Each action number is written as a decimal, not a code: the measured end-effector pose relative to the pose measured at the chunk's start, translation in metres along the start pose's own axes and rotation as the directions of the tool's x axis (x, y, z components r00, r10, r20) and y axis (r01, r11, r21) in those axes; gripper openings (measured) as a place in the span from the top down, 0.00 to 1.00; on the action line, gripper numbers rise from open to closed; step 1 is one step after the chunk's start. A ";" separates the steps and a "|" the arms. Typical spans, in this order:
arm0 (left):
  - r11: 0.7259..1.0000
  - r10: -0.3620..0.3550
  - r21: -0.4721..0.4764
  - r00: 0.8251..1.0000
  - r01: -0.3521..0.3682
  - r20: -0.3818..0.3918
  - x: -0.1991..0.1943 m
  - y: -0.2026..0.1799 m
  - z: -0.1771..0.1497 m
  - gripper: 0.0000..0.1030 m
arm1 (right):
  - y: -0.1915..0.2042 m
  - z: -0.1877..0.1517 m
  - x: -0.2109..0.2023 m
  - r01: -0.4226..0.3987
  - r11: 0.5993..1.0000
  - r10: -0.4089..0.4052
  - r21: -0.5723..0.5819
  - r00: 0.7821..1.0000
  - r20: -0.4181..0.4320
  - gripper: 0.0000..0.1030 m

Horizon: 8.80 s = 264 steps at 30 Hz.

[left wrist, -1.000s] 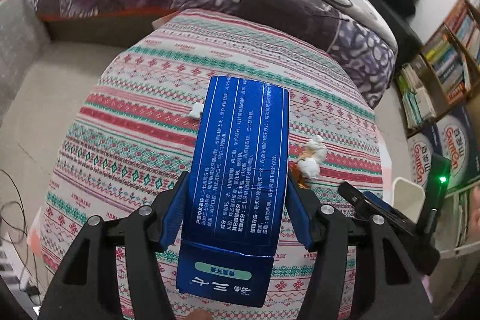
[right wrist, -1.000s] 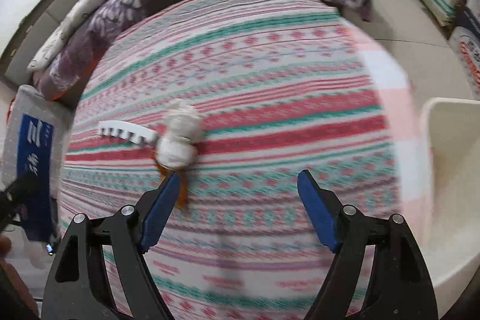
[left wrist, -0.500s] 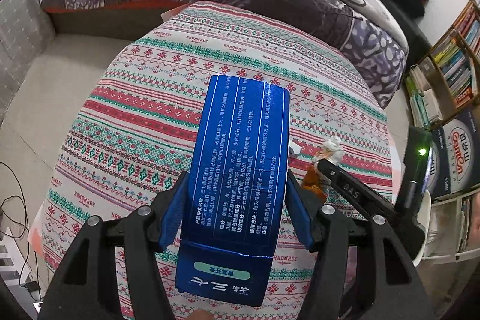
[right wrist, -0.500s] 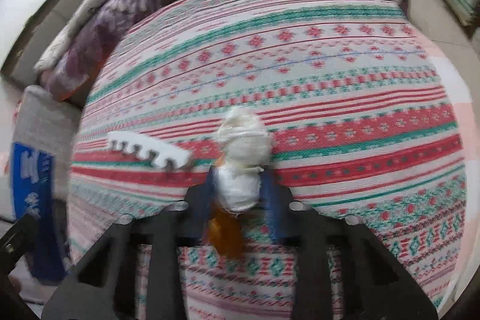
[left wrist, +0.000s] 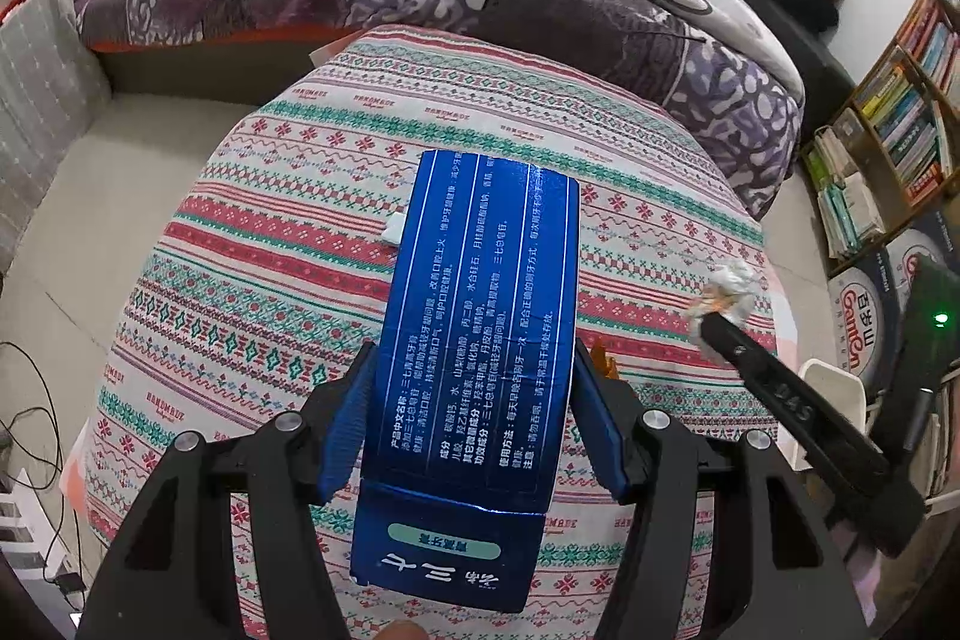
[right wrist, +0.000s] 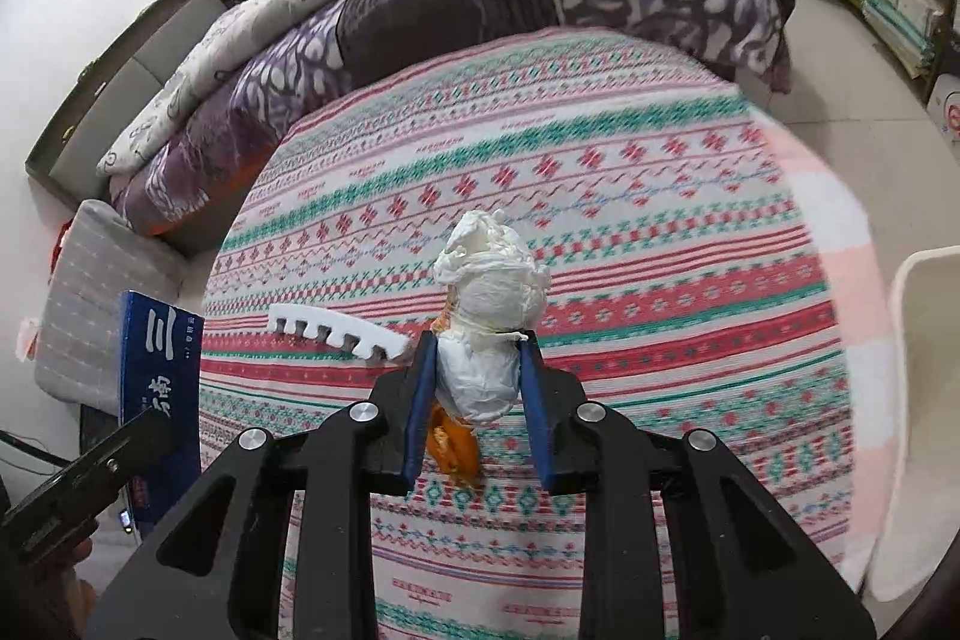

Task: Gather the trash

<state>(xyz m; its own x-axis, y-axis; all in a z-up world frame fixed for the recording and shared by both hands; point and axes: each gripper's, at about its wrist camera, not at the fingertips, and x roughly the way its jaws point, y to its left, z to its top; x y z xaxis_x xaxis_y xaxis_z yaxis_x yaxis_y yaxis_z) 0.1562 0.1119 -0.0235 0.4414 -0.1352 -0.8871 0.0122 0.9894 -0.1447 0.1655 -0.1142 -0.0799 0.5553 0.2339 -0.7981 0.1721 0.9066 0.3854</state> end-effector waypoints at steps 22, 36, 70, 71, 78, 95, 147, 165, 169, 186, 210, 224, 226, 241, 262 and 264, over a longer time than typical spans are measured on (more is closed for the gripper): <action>0.984 -0.022 0.177 1.000 0.021 0.004 0.016 -0.098 -0.022 0.41 | -0.092 0.004 -0.059 0.152 0.983 -0.156 0.103 0.987 0.029 0.74; 0.938 -0.106 0.334 0.994 0.096 0.011 0.022 -0.174 -0.047 0.41 | -0.200 -0.005 -0.092 0.367 0.891 -0.359 0.267 0.930 -0.080 0.61; 0.854 -0.281 0.400 0.942 0.333 -0.185 0.062 -0.307 -0.120 0.17 | -0.269 -0.001 -0.166 0.275 0.826 -0.341 0.491 0.939 0.048 0.28; 0.881 -0.181 0.422 0.976 0.214 -0.118 0.063 -0.299 -0.116 0.17 | -0.264 -0.001 -0.161 0.271 0.834 -0.330 0.480 0.943 0.042 0.28; 0.954 0.176 0.244 0.984 -0.172 0.003 0.089 -0.215 -0.082 0.17 | -0.229 0.001 -0.136 0.262 0.879 -0.289 0.398 0.957 0.009 0.27; 0.988 0.123 0.102 0.989 -0.114 -0.085 0.118 -0.121 -0.062 0.77 | -0.165 -0.004 -0.084 0.262 0.932 -0.256 0.251 0.965 -0.057 0.25; 0.990 0.141 -0.015 0.990 -0.141 0.018 -0.001 0.027 -0.022 0.78 | 0.065 -0.011 -0.006 0.136 0.929 -0.142 -0.345 0.990 0.006 0.79; 0.983 0.145 0.108 0.989 -0.146 0.019 0.016 -0.033 -0.037 0.77 | -0.061 -0.023 -0.046 0.201 0.978 -0.204 -0.057 0.977 -0.057 0.79; 0.981 0.134 0.136 0.991 -0.136 0.027 0.019 -0.053 -0.038 0.77 | -0.089 -0.020 -0.053 0.234 0.972 -0.233 0.006 0.970 -0.067 0.79; 0.956 -0.104 0.280 0.993 0.087 0.046 0.014 -0.169 -0.055 0.77 | -0.203 -0.014 -0.100 0.417 0.885 -0.404 0.207 0.909 -0.106 0.54; 0.776 -0.491 0.349 0.851 0.525 -0.187 0.024 -0.317 -0.114 0.40 | -0.278 -0.013 -0.184 0.278 0.791 -0.377 0.544 0.923 0.077 0.16; 0.982 -0.084 0.187 0.878 -0.007 0.470 -0.086 -0.200 -0.125 0.06 | -0.171 -0.045 -0.218 0.420 0.881 -0.471 0.217 0.820 0.325 0.07; 0.985 -0.039 0.164 0.871 -0.048 0.489 -0.090 -0.189 -0.132 0.06 | -0.156 -0.062 -0.219 0.429 0.887 -0.462 0.172 0.810 0.361 0.07; 0.983 0.082 0.123 0.927 -0.136 0.366 -0.039 -0.144 -0.149 0.06 | -0.152 -0.098 -0.176 0.397 0.902 -0.433 0.173 0.830 0.353 0.07; 0.973 0.117 0.146 0.927 -0.179 0.357 -0.024 -0.157 -0.149 0.06 | -0.137 -0.102 -0.161 0.413 0.902 -0.430 0.128 0.825 0.366 0.07; 0.974 0.114 0.143 0.928 -0.174 0.354 -0.024 -0.157 -0.149 0.06 | -0.137 -0.102 -0.161 0.412 0.902 -0.430 0.129 0.825 0.368 0.07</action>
<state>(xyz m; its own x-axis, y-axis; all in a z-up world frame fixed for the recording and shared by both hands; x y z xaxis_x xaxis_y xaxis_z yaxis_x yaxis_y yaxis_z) 0.0100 -0.0479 -0.0452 0.7287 0.0058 -0.6848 0.0638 0.9950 0.0762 -0.0305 -0.2400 -0.0511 0.6833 -0.3261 -0.6533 0.4893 0.8686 0.0782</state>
